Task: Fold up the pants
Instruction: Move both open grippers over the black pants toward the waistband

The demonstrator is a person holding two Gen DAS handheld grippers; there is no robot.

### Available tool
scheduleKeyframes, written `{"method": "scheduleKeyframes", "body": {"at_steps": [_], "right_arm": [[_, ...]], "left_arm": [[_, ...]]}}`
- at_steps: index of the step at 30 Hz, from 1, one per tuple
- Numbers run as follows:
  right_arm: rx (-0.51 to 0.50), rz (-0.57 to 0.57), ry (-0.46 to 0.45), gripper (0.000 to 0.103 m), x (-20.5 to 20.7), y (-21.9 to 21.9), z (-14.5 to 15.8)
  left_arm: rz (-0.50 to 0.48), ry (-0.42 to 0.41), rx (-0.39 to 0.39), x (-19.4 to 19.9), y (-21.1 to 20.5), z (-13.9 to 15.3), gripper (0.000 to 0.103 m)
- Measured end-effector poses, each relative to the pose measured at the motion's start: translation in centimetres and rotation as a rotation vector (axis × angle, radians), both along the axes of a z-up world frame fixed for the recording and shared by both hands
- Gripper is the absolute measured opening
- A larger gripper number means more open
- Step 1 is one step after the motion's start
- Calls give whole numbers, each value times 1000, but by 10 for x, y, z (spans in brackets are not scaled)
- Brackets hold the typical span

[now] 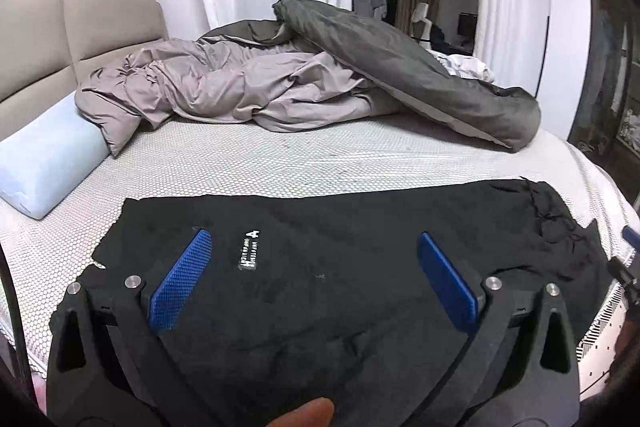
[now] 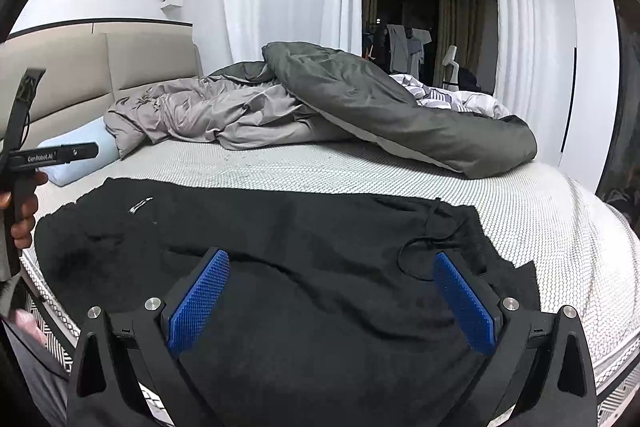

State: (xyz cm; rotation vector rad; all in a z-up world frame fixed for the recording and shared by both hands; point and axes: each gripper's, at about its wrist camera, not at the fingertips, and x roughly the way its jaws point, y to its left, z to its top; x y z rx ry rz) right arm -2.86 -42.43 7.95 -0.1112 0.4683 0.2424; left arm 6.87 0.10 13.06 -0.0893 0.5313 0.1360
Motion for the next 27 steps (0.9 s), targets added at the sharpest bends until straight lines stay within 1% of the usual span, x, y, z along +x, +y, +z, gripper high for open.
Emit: {"method": "scheduleKeyframes", "body": {"at_steps": [3,5,7,10,14,17,19,20,22,24,26,27], "right_arm": [[47,8,19,103,8,-9,6],[83,21,33,103,12,-11,7],[109,24,53,103,16,-12,8],[129,51,84,103,18,-11,9],[99,95,120,103,22,-2,9],[61,108,137,103,26,8,2],[33,114,147,103,24,15,-4],[18,105,151,103,22,16,-6],[-15,77,167,103,21,19,-10],[-39,51,171,103,14,18,-7],[-55,-2,148,103,5,15,-1],[-66,-26,139,103,0,14,0]], "left_arm": [[7,15,-5,4,-2,-9,102],[14,23,9,4,-4,-15,102],[19,34,20,-3,-9,-25,102],[1,26,14,-25,-15,-42,102],[9,49,17,-47,-14,-75,102],[19,73,12,-65,-7,-99,102],[31,88,29,-76,0,-112,102],[34,101,41,-80,3,-117,102],[19,120,42,-84,9,-125,102],[-6,130,18,-86,16,-130,102],[-55,155,-16,-87,22,-136,102],[-73,168,-17,-89,24,-136,102]]}}
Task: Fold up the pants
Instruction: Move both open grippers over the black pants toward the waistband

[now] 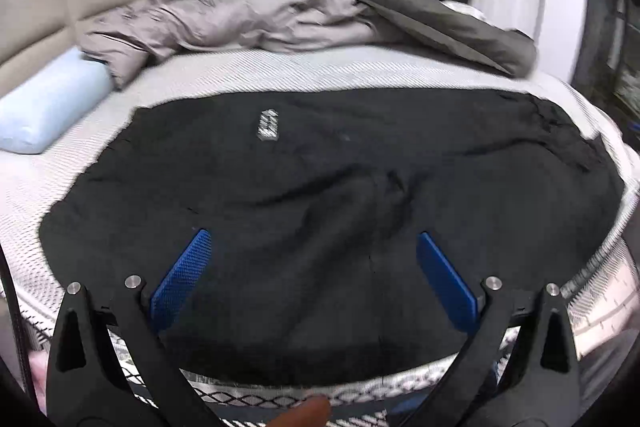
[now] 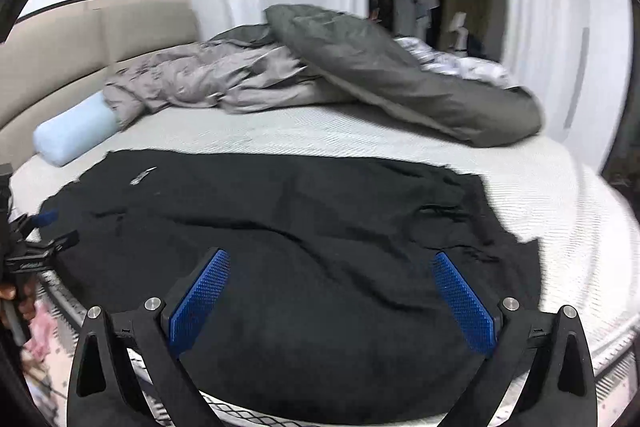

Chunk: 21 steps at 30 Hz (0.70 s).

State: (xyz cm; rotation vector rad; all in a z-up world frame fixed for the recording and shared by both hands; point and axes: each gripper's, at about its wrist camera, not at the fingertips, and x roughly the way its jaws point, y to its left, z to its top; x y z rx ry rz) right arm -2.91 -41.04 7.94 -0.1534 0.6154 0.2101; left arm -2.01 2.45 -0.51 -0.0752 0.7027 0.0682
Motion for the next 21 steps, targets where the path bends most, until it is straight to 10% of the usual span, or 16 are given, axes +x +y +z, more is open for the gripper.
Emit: {"method": "scheduleKeyframes", "body": {"at_steps": [21], "right_arm": [[84,-150,2,103,-31,-54,-6]], "left_arm": [[80,10,10,-38,24,25,102]]}}
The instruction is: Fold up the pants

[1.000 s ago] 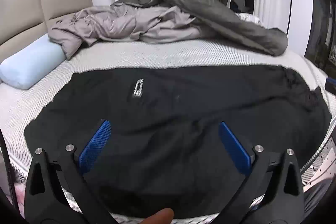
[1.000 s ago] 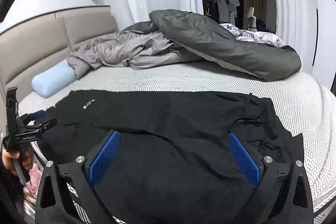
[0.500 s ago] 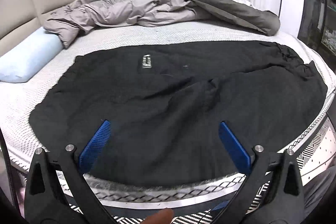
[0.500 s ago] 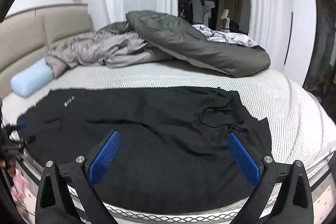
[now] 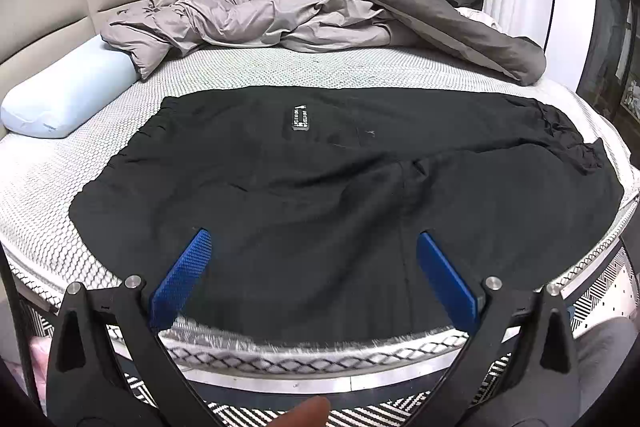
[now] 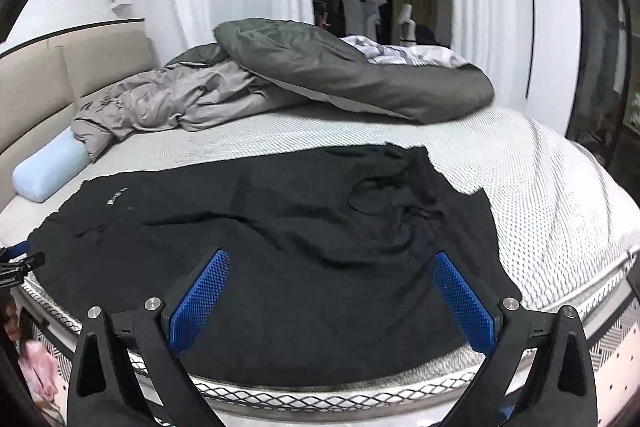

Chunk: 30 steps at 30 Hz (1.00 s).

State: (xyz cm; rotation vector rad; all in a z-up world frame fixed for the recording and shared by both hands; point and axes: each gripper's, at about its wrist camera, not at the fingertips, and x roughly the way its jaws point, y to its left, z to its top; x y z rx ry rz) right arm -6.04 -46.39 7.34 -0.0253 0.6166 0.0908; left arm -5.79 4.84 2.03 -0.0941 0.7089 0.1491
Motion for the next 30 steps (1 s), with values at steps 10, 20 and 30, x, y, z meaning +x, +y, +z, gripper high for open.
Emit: {"method": "scheduleKeyframes", "body": {"at_steps": [10,20,30], "right_arm": [[-35,-52,-54,103,6,-18,14],[98,-54,12,103,18,-38,-3],[91,-90,46,103,13,-61,-23]], "left_arm": [[106,-28,-52,29,50,-4,102],[238,46,-13,-6,102,-15,102],[352,91,-271,-26,196,-50,78]]}}
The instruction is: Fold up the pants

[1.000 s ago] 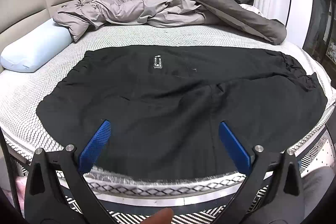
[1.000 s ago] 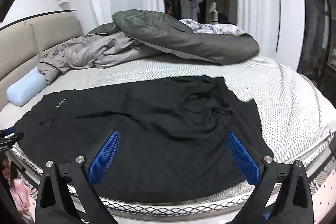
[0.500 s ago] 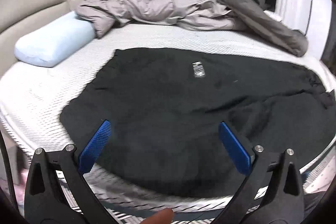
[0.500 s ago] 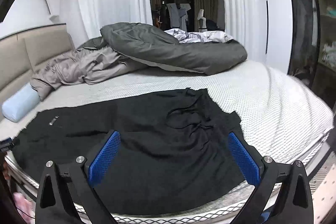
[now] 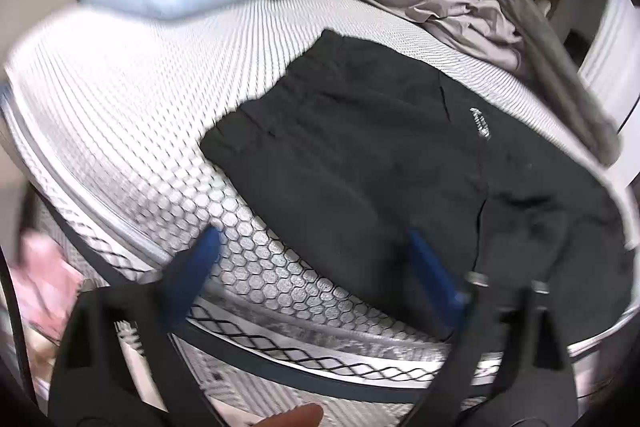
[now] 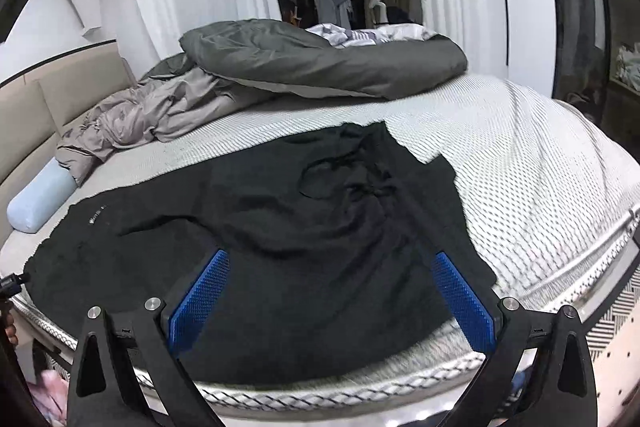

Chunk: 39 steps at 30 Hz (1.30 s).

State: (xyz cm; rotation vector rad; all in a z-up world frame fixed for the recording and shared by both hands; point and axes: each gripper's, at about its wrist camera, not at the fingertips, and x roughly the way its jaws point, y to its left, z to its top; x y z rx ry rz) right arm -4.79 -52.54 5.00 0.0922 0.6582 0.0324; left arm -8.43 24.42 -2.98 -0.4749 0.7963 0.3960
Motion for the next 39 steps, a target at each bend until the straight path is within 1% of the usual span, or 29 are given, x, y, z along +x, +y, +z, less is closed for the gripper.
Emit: {"method": "scheduleKeyframes", "body": {"at_steps": [2,4,6,7,8,9,10,11,12,14,17,19,20,23,24,25,26,27,28,29,30,31,33,34,35,36,37,38,39], "right_arm": [[-7,1,13,103,-3,-3,-4],[-3,10,27,103,-7,-6,-10],[9,38,51,103,-8,-8,-16],[8,42,59,103,-8,-9,-19],[15,42,68,103,-8,-11,-22],[28,38,76,103,-7,-14,-23],[46,28,81,103,-7,-19,-25],[68,5,86,103,-7,-25,-27],[86,-15,90,103,-8,-31,-29],[130,-38,98,103,-10,-43,-32],[204,-53,131,101,-7,-65,-42],[265,-57,133,91,-1,-77,-49],[322,-51,134,88,6,-84,-56],[398,-79,151,79,27,-97,-73],[433,-92,149,71,34,-102,-78],[455,-104,149,68,38,-106,-81],[484,-109,140,67,40,-110,-82],[499,-108,130,63,40,-112,-81],[503,-110,123,53,39,-115,-79],[503,-106,111,48,36,-116,-75],[509,-90,92,37,30,-116,-70],[522,-79,71,28,24,-116,-66],[588,19,-16,28,9,-115,-54],[592,46,-40,33,6,-114,-52],[575,54,-32,37,7,-111,-53],[549,32,6,44,14,-110,-60],[536,9,31,46,19,-111,-68],[537,-3,47,46,24,-111,-74],[558,-12,57,46,30,-114,-81]], "left_arm": [[6,-20,-42,4,12,-6,71],[31,-37,-46,11,24,-10,62],[56,-74,-77,19,39,-12,62],[72,-93,-107,23,47,-15,54],[106,-106,-134,28,57,-19,27],[136,-107,-134,34,61,-22,12],[147,-106,-136,36,66,-24,7],[151,-121,-137,33,67,-24,7],[157,-139,-118,24,68,-22,7],[173,-136,-82,19,64,-17,7],[177,-132,-80,-1,63,-18,7],[181,-130,-81,-6,63,-17,7],[185,-126,-80,-8,61,-17,7],[189,-112,-75,-1,57,-14,7],[190,-107,-78,-2,57,-15,7],[190,-105,-79,-2,56,-15,7],[190,-104,-77,-3,55,-15,7],[188,-102,-74,0,55,-16,7],[188,-98,-73,1,55,-16,7],[188,-97,-74,1,54,-16,7],[185,-96,-74,1,54,-16,7],[182,-96,-72,1,54,-16,7],[172,-96,-66,2,53,-15,7],[167,-92,-67,2,54,-15,7],[166,-91,-67,3,54,-16,7],[166,-89,-67,4,53,-17,7],[167,-88,-67,5,53,-17,7],[168,-90,-69,4,53,-17,7],[168,-91,-69,5,52,-17,7]]}}
